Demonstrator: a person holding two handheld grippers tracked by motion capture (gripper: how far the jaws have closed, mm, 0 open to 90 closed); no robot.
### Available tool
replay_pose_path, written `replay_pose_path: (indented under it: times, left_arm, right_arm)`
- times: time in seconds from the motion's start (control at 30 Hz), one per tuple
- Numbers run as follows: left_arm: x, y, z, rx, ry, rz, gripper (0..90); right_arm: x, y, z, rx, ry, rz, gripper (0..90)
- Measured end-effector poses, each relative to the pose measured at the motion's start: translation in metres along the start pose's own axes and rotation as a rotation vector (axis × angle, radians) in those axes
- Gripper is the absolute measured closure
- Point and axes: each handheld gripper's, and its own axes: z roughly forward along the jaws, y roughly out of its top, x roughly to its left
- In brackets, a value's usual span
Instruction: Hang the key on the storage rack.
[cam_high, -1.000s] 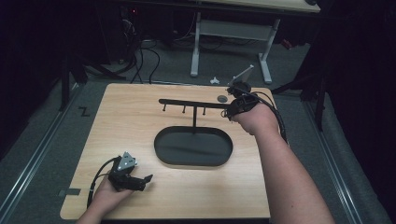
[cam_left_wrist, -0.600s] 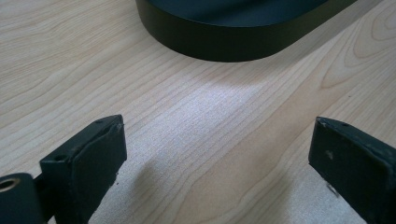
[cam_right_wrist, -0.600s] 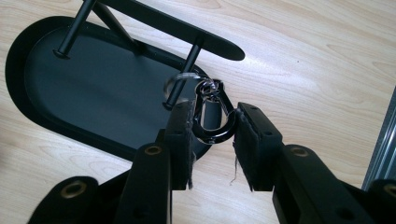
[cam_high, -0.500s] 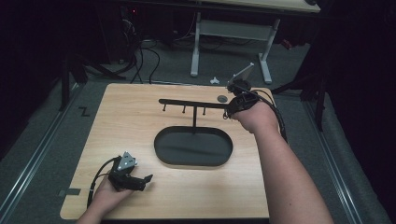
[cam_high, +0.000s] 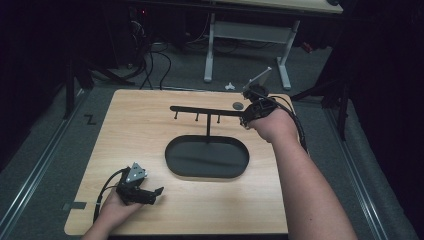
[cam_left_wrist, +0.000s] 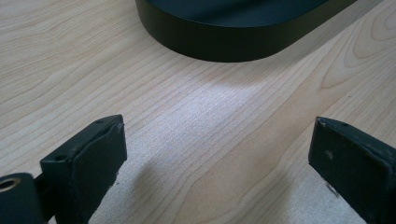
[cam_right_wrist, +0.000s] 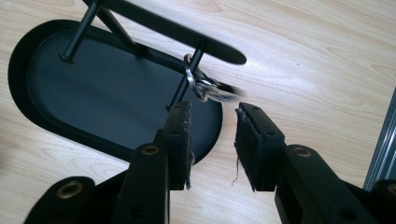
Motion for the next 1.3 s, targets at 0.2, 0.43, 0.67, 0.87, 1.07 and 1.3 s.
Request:
replay_pose_path:
  times: [0.2, 0.43, 0.67, 0.87, 1.07, 1.3]
  left_arm:
    - [0.000, 0.000, 0.000, -0.002, -0.001, 0.001, 4.8]
    - [0.000, 0.001, 0.000, -0.001, -0.002, 0.002, 4.8]
    - [0.000, 0.001, 0.000, -0.002, 0.000, 0.001, 4.8]
    - [-0.001, 0.001, 0.000, -0.002, -0.003, 0.003, 4.8]
    - [-0.001, 0.001, 0.001, -0.003, -0.006, 0.002, 4.8]
    - [-0.002, 0.001, 0.001, -0.005, -0.012, 0.004, 4.8]
  right_arm:
    - [-0.001, -0.001, -0.001, 0.004, -0.001, 0.000, 65.8]
    - [-0.002, -0.004, 0.001, 0.026, -0.005, 0.000, 64.9]
    - [-0.004, -0.009, 0.004, 0.042, -0.002, 0.009, 63.9]
    - [-0.009, -0.017, 0.007, 0.056, -0.003, 0.021, 61.9]
    - [-0.016, -0.032, 0.017, 0.075, 0.002, 0.041, 57.0]
    - [-0.024, -0.051, 0.034, 0.090, -0.002, 0.063, 52.3]
